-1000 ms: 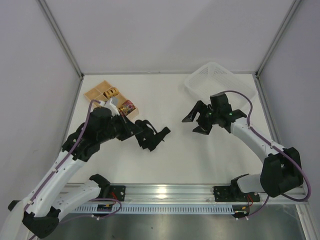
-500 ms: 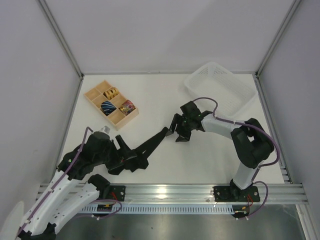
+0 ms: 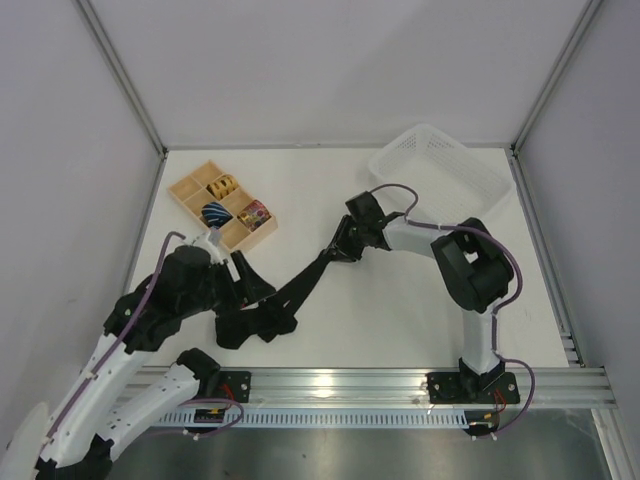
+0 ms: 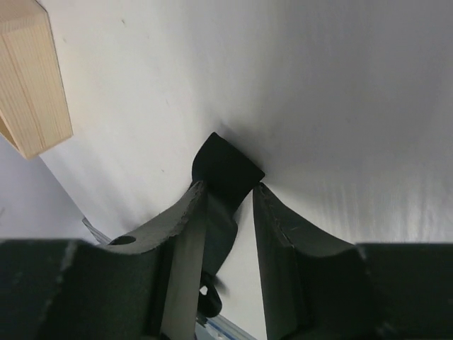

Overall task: Roll the ties
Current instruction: Flatten the tie

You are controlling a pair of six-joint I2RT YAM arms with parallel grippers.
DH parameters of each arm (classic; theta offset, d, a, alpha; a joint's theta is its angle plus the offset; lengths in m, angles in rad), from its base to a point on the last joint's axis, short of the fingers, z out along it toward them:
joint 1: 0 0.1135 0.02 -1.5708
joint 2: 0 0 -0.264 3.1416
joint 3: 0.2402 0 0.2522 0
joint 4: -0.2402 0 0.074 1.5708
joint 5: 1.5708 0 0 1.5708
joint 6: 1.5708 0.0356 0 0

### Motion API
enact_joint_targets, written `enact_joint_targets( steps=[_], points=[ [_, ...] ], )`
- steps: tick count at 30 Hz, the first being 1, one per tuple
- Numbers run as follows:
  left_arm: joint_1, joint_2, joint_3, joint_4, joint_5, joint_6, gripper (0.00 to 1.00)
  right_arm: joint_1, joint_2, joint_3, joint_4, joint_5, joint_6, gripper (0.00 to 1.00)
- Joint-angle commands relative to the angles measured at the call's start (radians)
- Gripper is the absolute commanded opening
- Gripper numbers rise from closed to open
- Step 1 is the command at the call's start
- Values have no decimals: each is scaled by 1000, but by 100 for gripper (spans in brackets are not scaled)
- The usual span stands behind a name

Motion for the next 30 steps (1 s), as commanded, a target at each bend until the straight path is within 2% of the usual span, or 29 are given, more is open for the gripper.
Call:
enact_joint_targets(
  steps=[1, 4, 5, 6, 7, 8, 9, 11, 12, 16, 17, 19, 21, 23, 24, 27, 30],
  points=[
    [-5, 146, 97, 137, 68, 139, 78, 4, 59, 137, 53, 59, -46, 37],
    [-5, 299, 137, 177, 116, 239, 83, -13, 145, 321, -3, 15, -175, 39],
    [-5, 338, 142, 209, 124, 283, 86, -21, 174, 386, -45, -46, -203, 48],
    [-2, 371, 163, 215, 122, 298, 88, -30, 211, 487, -179, -68, -221, 54],
    [-2, 402, 172, 234, 125, 320, 90, -36, 218, 519, -236, -79, -259, 60],
    [-2, 472, 185, 269, 127, 375, 93, -51, 207, 522, -275, -94, -272, 69],
    [-1, 506, 220, 278, 119, 403, 94, -61, 184, 507, -294, -100, -279, 73],
    [4, 627, 266, 280, 115, 472, 95, -96, 69, 404, -315, -104, -289, 85],
    [12, 675, 322, 274, 116, 498, 95, -107, 17, 363, -324, -105, -295, 86],
    [58, 862, 422, 295, 163, 610, 93, -195, -222, 194, -410, -82, -348, 88],
    [77, 945, 462, 286, 130, 630, 90, -214, -332, 122, -430, -76, -367, 88],
    [88, 1028, 504, 277, 78, 653, 89, -263, -443, 50, -476, -58, -378, 88],
    [93, 1100, 560, 290, 53, 658, 85, -295, -606, -51, -522, -44, -388, 88],
    [93, 1201, 597, 309, 29, 644, 84, -338, -704, -107, -548, -42, -379, 88],
    [93, 1232, 625, 310, -5, 633, 84, -353, -805, -165, -562, -44, -364, 88],
    [91, 1323, 674, 303, -65, 590, 84, -387, -963, -252, -582, -59, -317, 88],
    [85, 1395, 712, 300, -82, 575, 83, -398, -1051, -292, -602, -59, -299, 88]
  ],
)
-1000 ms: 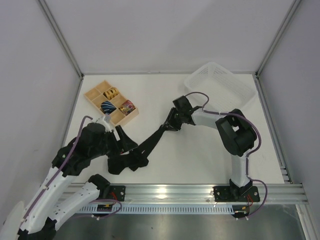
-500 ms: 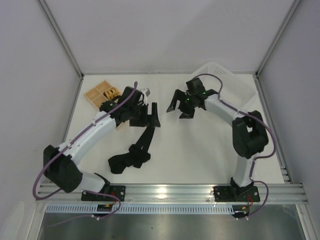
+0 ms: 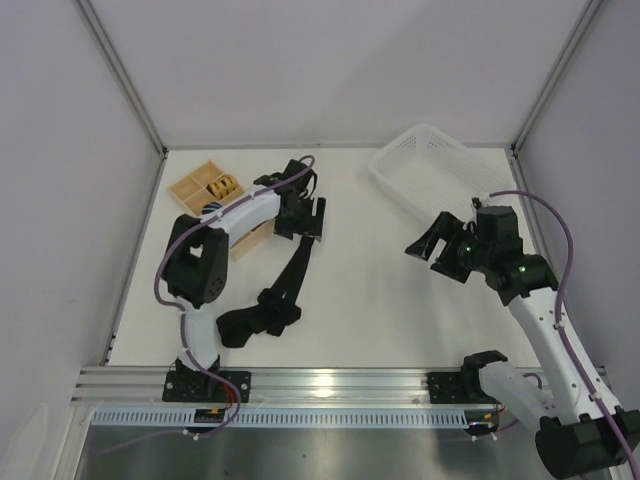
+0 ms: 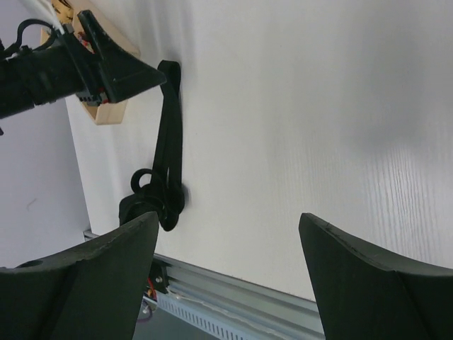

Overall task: Roll the ties
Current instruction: Flatten the tie

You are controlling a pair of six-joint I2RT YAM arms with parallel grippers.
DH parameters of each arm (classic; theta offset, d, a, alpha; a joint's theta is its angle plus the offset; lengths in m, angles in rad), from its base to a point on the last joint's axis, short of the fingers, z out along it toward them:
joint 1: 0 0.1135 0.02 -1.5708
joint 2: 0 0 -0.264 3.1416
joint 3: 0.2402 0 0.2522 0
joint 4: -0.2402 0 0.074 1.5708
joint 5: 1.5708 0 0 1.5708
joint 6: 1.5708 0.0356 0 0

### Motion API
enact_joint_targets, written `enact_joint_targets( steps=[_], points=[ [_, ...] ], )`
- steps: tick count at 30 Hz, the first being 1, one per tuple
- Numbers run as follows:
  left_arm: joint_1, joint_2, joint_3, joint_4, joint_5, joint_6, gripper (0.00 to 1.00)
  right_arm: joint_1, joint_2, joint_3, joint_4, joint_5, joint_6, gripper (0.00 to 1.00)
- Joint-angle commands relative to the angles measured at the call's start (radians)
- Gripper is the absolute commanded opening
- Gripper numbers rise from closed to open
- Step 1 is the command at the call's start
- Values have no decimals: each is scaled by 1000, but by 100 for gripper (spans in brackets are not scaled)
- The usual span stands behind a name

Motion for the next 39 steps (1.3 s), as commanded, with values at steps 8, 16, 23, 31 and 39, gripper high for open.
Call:
enact_joint_targets(
  steps=[8, 16, 23, 31, 39],
  points=[
    [-12, 145, 108, -6, -115, -15, 70, -15, -29, 0, -73, -4, 36, 88],
    [-27, 151, 95, 1, -98, -12, 46, -15, 17, -5, -36, -14, 29, 88],
    [-27, 49, 154, -55, -119, 4, 3, -13, 75, -17, 14, -35, 25, 87],
    [-27, -206, 309, -147, -86, -8, 0, -13, 135, 1, 63, -63, 6, 87],
    [-32, -402, 386, -76, 71, -125, 1, 7, 173, 3, 232, -283, -151, 94]
  ],
)
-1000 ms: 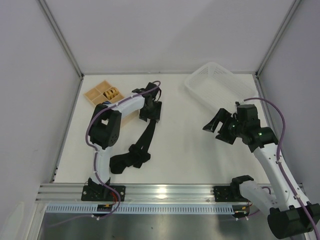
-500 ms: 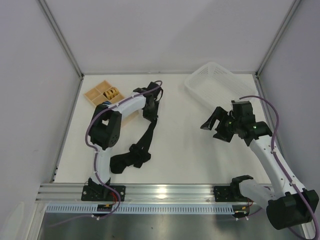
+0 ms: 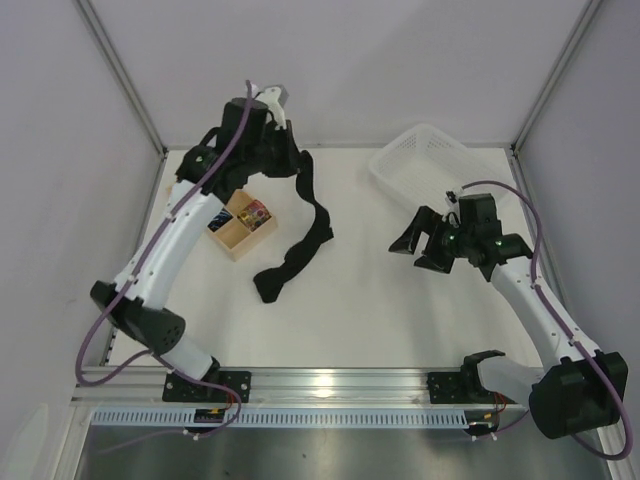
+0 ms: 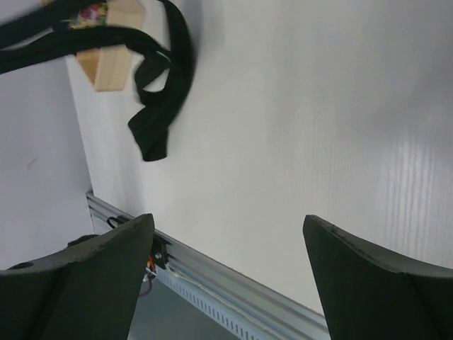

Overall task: Roll the ties
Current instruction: Flatten the tie

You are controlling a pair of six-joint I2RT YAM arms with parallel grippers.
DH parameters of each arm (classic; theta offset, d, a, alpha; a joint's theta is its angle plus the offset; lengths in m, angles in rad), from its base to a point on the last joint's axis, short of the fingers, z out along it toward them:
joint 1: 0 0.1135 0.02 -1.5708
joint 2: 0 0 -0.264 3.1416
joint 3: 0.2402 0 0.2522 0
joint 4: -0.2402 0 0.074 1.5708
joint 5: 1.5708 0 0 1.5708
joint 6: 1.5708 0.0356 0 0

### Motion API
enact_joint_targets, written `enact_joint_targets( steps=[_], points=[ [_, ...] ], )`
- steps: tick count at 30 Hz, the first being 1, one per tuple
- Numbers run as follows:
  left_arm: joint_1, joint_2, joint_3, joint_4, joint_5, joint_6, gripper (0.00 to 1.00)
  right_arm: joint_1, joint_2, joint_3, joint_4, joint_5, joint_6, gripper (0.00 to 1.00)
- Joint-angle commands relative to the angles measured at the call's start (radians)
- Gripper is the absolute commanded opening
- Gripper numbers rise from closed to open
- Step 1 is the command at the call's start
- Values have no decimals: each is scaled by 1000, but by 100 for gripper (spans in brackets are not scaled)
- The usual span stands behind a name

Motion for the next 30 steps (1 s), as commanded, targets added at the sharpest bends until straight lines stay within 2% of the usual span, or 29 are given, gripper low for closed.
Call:
enact_joint_targets(
  steps=[1, 3, 7, 12, 14, 18, 26, 30],
  points=[
    [-8, -68, 61, 34, 94, -78, 0, 21, -7, 59, 168, -138, -110, 96],
    [-11, -95, 88, 43, 122, -106, 0, 58, -10, 84, 208, -125, -156, 100],
    [-14, -120, 153, 67, 174, -169, 0, 141, 21, 142, 356, -128, -202, 100],
    [-23, -97, 248, 37, 211, -218, 0, 344, 97, 304, 397, 84, -343, 100],
    [-25, -86, 280, 18, 217, -227, 1, 377, 125, 338, 414, 137, -364, 100],
    [-26, -97, 279, 17, 235, -242, 1, 429, 192, 381, 498, 172, -393, 100],
    [-29, -97, 268, 8, 257, -256, 0, 578, 277, 472, 502, 283, -437, 100],
    [-29, -94, 268, 2, 257, -261, 1, 616, 289, 472, 518, 376, -405, 100]
  ],
)
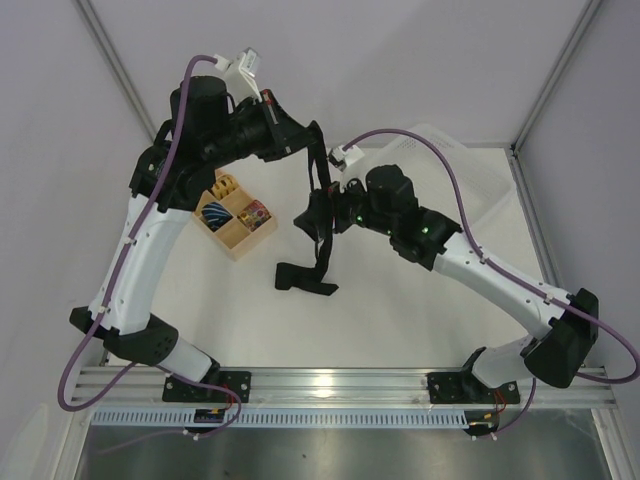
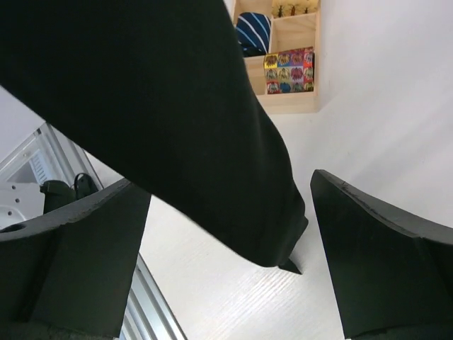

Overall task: Roll the ties
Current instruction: Flatten the tie

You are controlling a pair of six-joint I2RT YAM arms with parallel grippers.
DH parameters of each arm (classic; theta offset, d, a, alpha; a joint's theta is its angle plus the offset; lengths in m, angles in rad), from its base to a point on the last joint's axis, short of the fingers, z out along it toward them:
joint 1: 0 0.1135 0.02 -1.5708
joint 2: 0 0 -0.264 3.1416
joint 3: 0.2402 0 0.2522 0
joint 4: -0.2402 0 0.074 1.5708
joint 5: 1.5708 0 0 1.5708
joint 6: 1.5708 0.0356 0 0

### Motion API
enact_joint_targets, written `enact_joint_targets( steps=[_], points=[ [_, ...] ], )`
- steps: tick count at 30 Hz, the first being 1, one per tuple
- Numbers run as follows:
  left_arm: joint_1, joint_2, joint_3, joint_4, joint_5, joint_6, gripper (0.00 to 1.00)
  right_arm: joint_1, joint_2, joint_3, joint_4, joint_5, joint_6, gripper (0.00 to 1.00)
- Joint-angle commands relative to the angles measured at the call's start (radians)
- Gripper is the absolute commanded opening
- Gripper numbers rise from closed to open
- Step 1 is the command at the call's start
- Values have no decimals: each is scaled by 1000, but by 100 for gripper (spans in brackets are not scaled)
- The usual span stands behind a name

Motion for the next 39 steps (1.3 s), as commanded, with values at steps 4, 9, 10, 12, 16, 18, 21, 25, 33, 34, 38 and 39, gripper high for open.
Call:
enact_joint_targets(
  steps=[4, 9, 10, 12, 16, 18, 21, 25, 33, 34, 38, 39],
  points=[
    [-7, 1, 24, 3, 21, -33, 0, 54, 3, 40, 97, 217, 35, 100],
    [-7, 16, 34, -3, 30, -46, 1, 77, -9, 25, 98, 278, 37, 100],
    [-7, 16, 36, 5, 35, -56, 0, 77, -5, 25, 94, 303, 37, 100],
    [-7, 15, 38, 13, 51, -66, 0, 77, 12, 22, 112, 330, 37, 99],
    [-7, 10, 42, 16, 59, -86, 0, 77, 43, 37, 129, 425, 58, 84],
    [-7, 4, 48, 13, 53, -84, 0, 78, 37, 35, 132, 437, 75, 67],
    [-7, -4, 67, 8, 47, -80, 1, 71, 0, 26, 124, 390, 66, 5],
    [-1, -22, 62, 9, 58, -31, 42, -33, -61, 69, 60, 51, 90, 0],
    [36, -158, -163, 140, 125, 12, 78, -459, -163, 279, -170, -602, 122, 0],
    [39, -187, -176, 138, 119, 20, 79, -489, -163, 311, -202, -662, 124, 0],
    [57, -260, -217, 103, 75, 57, 79, -599, -196, 437, -360, -953, 127, 0],
    [57, -277, -225, 83, 41, 80, 79, -613, -207, 445, -357, -989, 151, 0]
  ],
)
